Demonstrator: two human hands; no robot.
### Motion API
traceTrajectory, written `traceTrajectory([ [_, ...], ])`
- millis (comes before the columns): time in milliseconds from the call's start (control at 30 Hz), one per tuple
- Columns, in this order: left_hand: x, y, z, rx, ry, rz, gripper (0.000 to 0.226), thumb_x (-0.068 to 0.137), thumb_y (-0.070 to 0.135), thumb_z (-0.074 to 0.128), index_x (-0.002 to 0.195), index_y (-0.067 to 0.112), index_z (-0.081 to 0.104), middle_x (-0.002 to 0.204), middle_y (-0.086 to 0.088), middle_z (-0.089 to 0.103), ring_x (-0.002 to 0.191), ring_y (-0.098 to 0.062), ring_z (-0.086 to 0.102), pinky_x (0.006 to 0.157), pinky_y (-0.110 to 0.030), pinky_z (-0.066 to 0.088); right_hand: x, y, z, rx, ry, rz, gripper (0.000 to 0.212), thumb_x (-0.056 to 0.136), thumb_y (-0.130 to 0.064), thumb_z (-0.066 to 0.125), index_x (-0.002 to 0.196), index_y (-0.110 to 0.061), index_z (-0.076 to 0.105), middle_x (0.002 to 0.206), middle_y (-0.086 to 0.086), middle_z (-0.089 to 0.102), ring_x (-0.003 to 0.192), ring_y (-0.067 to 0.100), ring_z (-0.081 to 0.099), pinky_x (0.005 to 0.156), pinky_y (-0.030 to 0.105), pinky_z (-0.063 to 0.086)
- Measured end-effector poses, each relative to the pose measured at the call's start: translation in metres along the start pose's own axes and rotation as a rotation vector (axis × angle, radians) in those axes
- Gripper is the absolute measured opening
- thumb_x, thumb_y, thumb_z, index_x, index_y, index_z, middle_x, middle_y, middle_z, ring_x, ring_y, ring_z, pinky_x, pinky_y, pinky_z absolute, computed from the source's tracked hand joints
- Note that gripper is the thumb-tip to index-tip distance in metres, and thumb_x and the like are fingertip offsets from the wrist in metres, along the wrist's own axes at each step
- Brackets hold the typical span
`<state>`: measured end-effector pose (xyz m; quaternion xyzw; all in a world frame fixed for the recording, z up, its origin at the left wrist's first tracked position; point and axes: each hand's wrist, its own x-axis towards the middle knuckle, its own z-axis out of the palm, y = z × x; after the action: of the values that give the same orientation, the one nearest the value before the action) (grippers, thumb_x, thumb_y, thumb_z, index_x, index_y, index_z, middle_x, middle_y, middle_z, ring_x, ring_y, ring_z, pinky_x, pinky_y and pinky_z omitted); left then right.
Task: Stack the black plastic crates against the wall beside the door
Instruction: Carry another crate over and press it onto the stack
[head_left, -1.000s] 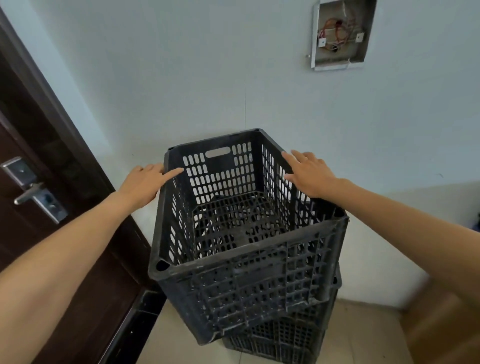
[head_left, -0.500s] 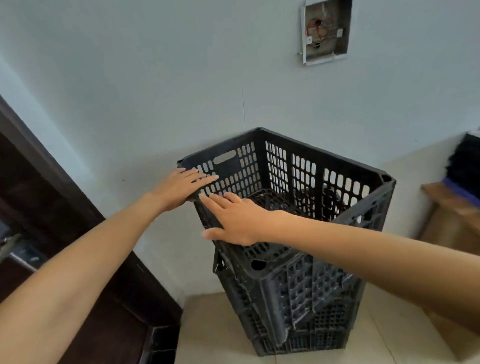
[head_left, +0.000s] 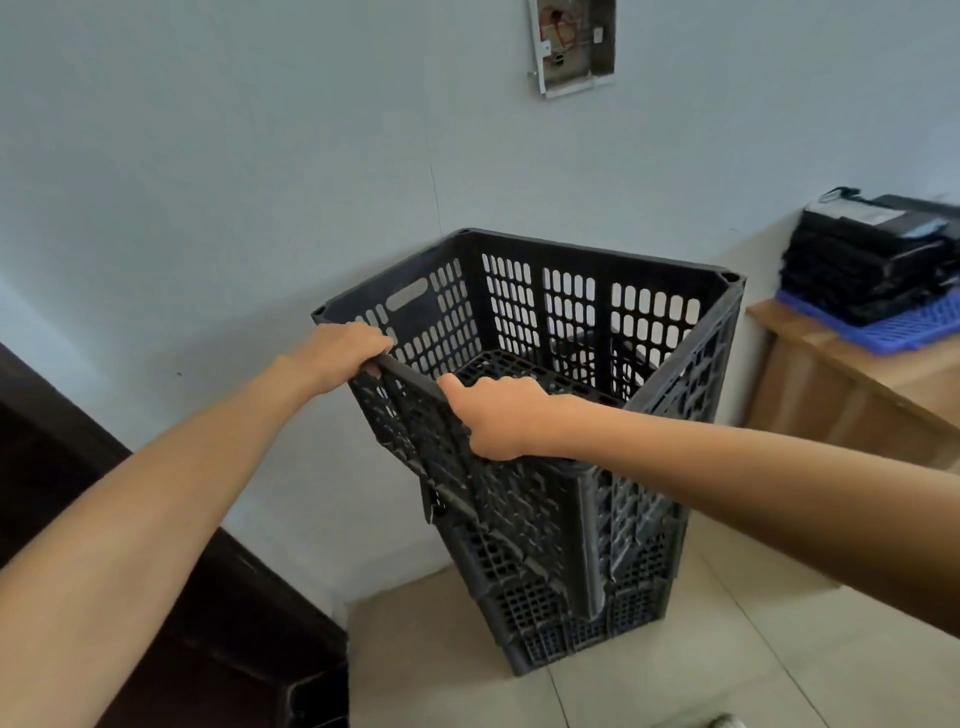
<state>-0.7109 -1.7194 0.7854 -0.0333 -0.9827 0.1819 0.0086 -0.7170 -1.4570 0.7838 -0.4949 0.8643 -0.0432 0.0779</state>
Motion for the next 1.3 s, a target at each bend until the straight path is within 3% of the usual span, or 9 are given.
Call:
traceTrajectory([
  [100,-0.007,0.002,0.001,0.035,-0.002,-0.022,0.007,0.096,0.014,0.056,0.092,0.017,0.06,0.098,0.002,0.064,0.101,-0.018,0.057,0.075,-0.044,0.054,0.0,0.008,0.001,-0.013,0.022,0.002,0.059,0.091,-0.009,0.047,0.144,-0.017,0.023,0.071,0.0,0.039,0.056,0.018,0.039,0.048,0.03,0.026],
  [200,-0.014,0.008,0.001,0.055,0.003,-0.039,0.006,0.096,0.013,0.056,0.093,0.018,0.059,0.1,0.004,0.065,0.103,-0.018,0.058,0.071,-0.044,0.054,-0.001,0.024,0.0,-0.029,0.013,-0.009,0.059,0.092,-0.012,0.05,0.143,-0.023,0.023,0.071,0.0,0.044,0.056,0.016,0.046,0.045,0.028,0.03],
  [400,-0.016,0.033,-0.001,-0.023,0.077,-0.012,0.021,0.098,0.029,0.057,0.086,0.027,0.04,0.087,0.009,0.056,0.092,-0.018,0.057,0.053,-0.033,0.038,-0.016,0.082,-0.006,-0.038,0.069,-0.056,0.054,0.092,-0.011,0.053,0.136,-0.034,0.032,0.073,-0.002,0.057,0.06,0.014,0.056,0.047,0.027,0.04],
  [600,-0.001,0.082,-0.01,-0.101,0.152,-0.022,0.022,0.097,0.034,0.058,0.093,0.021,0.041,0.09,0.001,0.06,0.083,-0.017,0.052,0.049,-0.028,0.032,-0.021,0.17,-0.021,-0.171,0.148,-0.07,0.032,0.091,-0.017,0.058,0.12,-0.027,0.051,0.083,-0.003,0.056,0.082,0.024,0.059,0.068,0.035,0.043],
  [733,0.014,0.113,-0.017,-0.135,0.157,-0.104,0.022,0.097,0.033,0.057,0.096,0.017,0.042,0.088,0.003,0.055,0.083,-0.02,0.054,0.06,-0.043,0.051,-0.012,0.221,-0.028,-0.181,0.133,-0.118,0.024,0.091,-0.021,0.061,0.112,-0.029,0.052,0.079,-0.006,0.055,0.084,0.024,0.059,0.072,0.037,0.045],
  [1033,0.061,0.153,-0.036,-0.215,0.071,-0.157,0.025,0.099,0.032,0.056,0.095,0.024,0.033,0.085,0.001,0.052,0.079,-0.022,0.055,0.062,-0.044,0.053,0.009,0.305,-0.041,-0.262,0.149,-0.25,0.029,0.093,-0.025,0.059,0.121,-0.03,0.051,0.087,-0.006,0.065,0.085,0.023,0.062,0.064,0.029,0.032],
  [1133,0.066,0.151,-0.035,-0.219,-0.004,-0.132,0.026,0.097,0.051,0.048,0.098,0.03,0.033,0.085,0.009,0.049,0.08,-0.016,0.054,0.066,-0.039,0.054,0.015,0.315,-0.044,-0.278,0.085,-0.278,0.032,0.095,-0.028,0.055,0.125,-0.032,0.044,0.081,-0.006,0.061,0.081,0.023,0.061,0.063,0.029,0.033],
  [1233,0.076,0.151,-0.037,-0.299,-0.012,-0.213,0.053,0.092,0.072,0.024,0.105,0.028,0.051,0.089,0.014,0.054,0.084,-0.011,0.057,0.073,-0.036,0.052,0.022,0.317,-0.042,-0.302,0.054,-0.304,0.037,0.097,-0.03,0.051,0.13,-0.033,0.034,0.086,-0.004,0.058,0.078,0.02,0.056,0.065,0.032,0.036],
  [1300,0.092,0.165,-0.04,-0.433,0.045,-0.305,0.064,0.093,0.074,0.015,0.096,0.027,0.058,0.089,0.01,0.056,0.084,-0.013,0.056,0.079,-0.04,0.048,0.025,0.318,-0.04,-0.253,0.05,-0.32,0.037,0.096,-0.029,0.051,0.13,-0.032,0.036,0.085,-0.005,0.055,0.077,0.019,0.054,0.068,0.034,0.04],
])
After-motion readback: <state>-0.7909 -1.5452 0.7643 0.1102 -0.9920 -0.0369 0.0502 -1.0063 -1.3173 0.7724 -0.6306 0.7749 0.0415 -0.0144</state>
